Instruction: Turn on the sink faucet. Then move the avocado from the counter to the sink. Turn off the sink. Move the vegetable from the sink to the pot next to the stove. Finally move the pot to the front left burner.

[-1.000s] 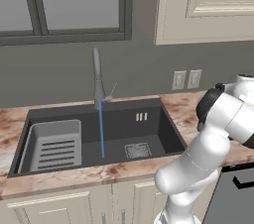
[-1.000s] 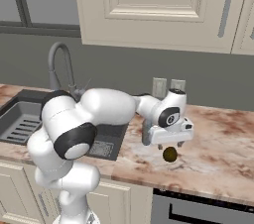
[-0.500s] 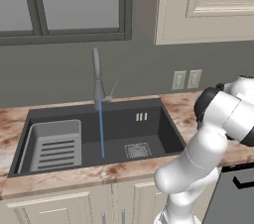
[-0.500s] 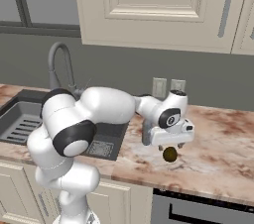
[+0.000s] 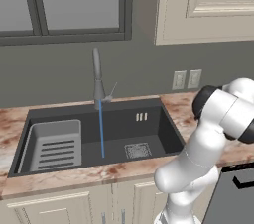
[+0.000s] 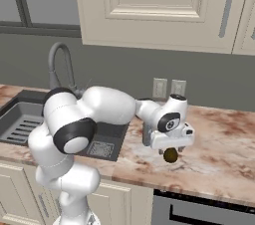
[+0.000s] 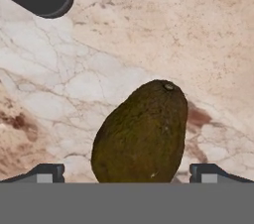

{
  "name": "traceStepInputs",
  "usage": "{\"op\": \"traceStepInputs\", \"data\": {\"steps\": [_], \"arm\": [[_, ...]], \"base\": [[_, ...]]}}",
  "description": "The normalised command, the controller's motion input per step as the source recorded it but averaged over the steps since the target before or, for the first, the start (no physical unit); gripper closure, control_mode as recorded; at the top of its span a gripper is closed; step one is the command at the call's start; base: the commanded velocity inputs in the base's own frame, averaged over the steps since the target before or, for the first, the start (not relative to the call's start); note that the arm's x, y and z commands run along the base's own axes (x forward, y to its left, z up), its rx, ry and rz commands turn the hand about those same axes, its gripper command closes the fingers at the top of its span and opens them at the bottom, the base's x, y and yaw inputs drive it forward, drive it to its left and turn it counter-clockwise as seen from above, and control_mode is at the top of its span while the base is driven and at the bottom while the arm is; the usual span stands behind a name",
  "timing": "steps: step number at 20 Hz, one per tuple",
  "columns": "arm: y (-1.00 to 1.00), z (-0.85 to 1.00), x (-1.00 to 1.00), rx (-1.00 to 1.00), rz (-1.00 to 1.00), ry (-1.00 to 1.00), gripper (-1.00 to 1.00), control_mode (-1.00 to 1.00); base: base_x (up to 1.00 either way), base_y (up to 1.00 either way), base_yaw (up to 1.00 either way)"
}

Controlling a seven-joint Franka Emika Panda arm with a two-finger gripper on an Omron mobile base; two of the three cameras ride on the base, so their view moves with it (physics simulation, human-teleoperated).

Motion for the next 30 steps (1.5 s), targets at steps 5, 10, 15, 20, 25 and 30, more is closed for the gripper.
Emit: {"op": "traceStepInputs", "data": {"steps": [5, 10, 15, 20, 25, 30], "arm": [[0.0, -0.14, 0.0, 0.0, 0.0, 0.0, -1.0, -1.0], [0.0, -0.18, 0.0, 0.0, 0.0, 0.0, -1.0, -1.0], [0.0, -0.2, 0.0, 0.0, 0.0, 0.0, -1.0, -1.0], [0.0, -0.23, 0.0, 0.0, 0.0, 0.0, 1.0, -1.0], [0.01, -0.21, 0.0, 0.0, 0.0, 0.0, 1.0, -1.0], [0.05, -0.01, -0.11, 0.01, 0.0, -0.02, 1.0, -1.0]], "base": [[0.0, 0.0, 0.0], [0.0, 0.0, 0.0], [0.0, 0.0, 0.0], [0.0, 0.0, 0.0], [0.0, 0.0, 0.0], [0.0, 0.0, 0.0]]}}
